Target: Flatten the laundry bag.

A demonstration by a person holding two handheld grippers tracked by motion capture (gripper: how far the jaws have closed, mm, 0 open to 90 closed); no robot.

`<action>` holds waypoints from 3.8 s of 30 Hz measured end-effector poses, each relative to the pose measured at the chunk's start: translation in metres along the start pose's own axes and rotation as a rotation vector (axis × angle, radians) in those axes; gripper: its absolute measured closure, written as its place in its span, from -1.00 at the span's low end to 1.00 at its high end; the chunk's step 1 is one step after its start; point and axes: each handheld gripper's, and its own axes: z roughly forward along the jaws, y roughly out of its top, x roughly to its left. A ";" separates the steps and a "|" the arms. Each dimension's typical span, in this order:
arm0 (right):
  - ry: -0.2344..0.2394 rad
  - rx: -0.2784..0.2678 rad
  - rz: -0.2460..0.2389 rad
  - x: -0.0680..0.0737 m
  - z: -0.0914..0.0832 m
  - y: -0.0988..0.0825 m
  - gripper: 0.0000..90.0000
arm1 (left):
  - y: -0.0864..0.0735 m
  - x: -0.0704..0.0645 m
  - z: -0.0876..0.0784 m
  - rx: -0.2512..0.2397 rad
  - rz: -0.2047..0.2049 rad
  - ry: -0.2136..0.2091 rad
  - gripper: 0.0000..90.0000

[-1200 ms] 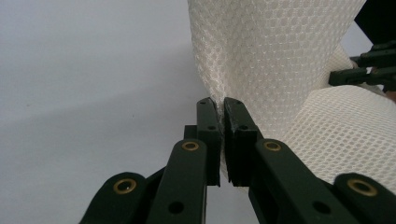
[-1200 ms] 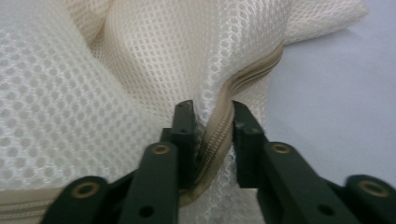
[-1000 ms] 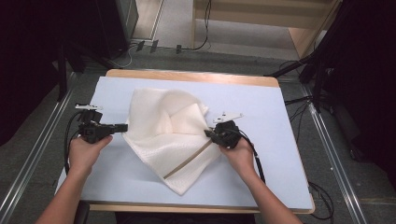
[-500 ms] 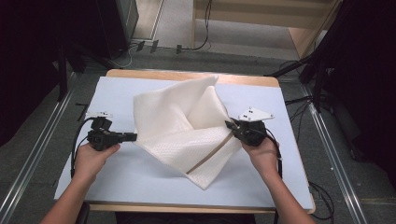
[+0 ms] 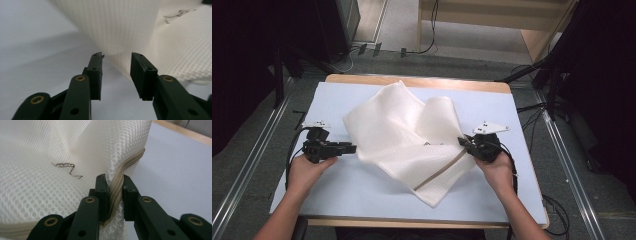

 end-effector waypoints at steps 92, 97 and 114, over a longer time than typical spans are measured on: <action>0.070 0.093 0.213 -0.049 0.000 -0.015 0.98 | 0.016 0.052 -0.025 -0.023 -0.102 0.127 0.94; 0.095 0.098 0.190 -0.043 0.005 -0.015 0.57 | 0.007 0.072 -0.038 -0.028 -0.152 0.150 0.94; 0.056 0.047 0.188 -0.051 0.067 0.012 0.87 | 0.001 0.081 -0.043 -0.061 -0.158 0.140 0.59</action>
